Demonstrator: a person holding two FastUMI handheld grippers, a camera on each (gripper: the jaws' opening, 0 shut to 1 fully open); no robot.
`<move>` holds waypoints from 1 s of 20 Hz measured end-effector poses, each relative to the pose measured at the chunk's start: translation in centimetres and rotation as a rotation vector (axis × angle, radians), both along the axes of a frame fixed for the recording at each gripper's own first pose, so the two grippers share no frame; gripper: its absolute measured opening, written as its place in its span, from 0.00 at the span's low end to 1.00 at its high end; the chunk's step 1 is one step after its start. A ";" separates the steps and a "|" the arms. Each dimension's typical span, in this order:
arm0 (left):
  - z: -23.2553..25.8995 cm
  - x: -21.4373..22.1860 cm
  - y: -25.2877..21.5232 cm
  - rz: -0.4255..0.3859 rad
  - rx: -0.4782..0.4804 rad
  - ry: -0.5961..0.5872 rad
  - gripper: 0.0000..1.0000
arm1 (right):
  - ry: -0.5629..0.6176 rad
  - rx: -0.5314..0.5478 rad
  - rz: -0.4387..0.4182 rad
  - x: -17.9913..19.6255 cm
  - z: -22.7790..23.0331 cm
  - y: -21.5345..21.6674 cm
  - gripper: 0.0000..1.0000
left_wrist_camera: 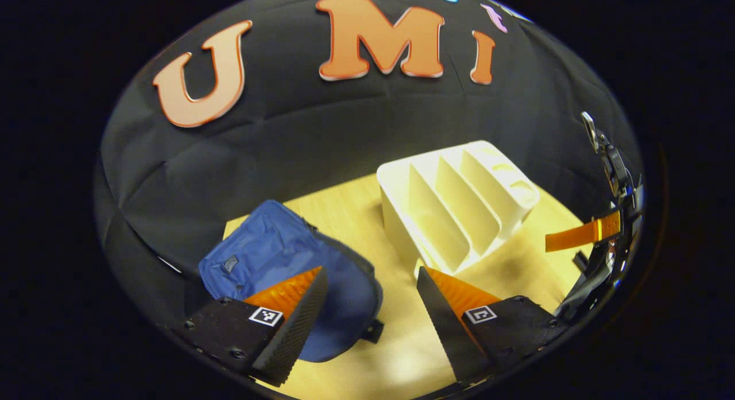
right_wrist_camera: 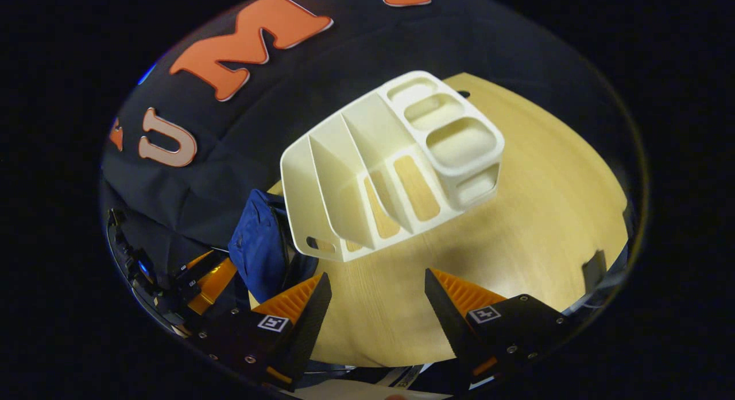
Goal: Open the schoolbag, grab two books from the bookshelf and put them into the schoolbag.
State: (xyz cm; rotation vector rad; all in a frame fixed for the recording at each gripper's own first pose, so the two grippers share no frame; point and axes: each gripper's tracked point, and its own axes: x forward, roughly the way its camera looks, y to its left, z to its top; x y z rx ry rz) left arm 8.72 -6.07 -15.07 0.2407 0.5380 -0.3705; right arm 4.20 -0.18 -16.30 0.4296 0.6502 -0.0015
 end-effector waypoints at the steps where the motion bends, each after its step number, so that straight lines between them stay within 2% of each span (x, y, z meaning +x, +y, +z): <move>1: 0.8 -0.7 -1.0 0.017 -0.030 -0.031 0.99 | -0.057 -0.025 0.007 0.1 1.3 -0.5 0.97; 6: 3.5 -3.9 -5.7 0.075 -0.138 -0.156 0.98 | -0.379 -0.175 0.042 -0.6 10.1 -2.8 0.97; 9: 5.9 -5.6 -7.9 0.084 -0.208 -0.221 0.98 | -0.532 -0.190 0.048 -2.2 14.0 -3.3 0.97; 12: 8.1 -5.1 -8.8 0.090 -0.232 -0.310 0.98 | -0.667 -0.222 0.004 -3.3 16.6 -4.5 0.96; 16: 7.3 -5.4 -10.5 0.030 -0.212 -0.293 0.98 | -0.696 -0.259 -0.035 -4.6 17.7 -5.3 0.96; 20: 8.0 -5.0 -11.0 0.020 -0.208 -0.335 0.98 | -0.720 -0.228 -0.071 -5.0 18.1 -6.1 0.97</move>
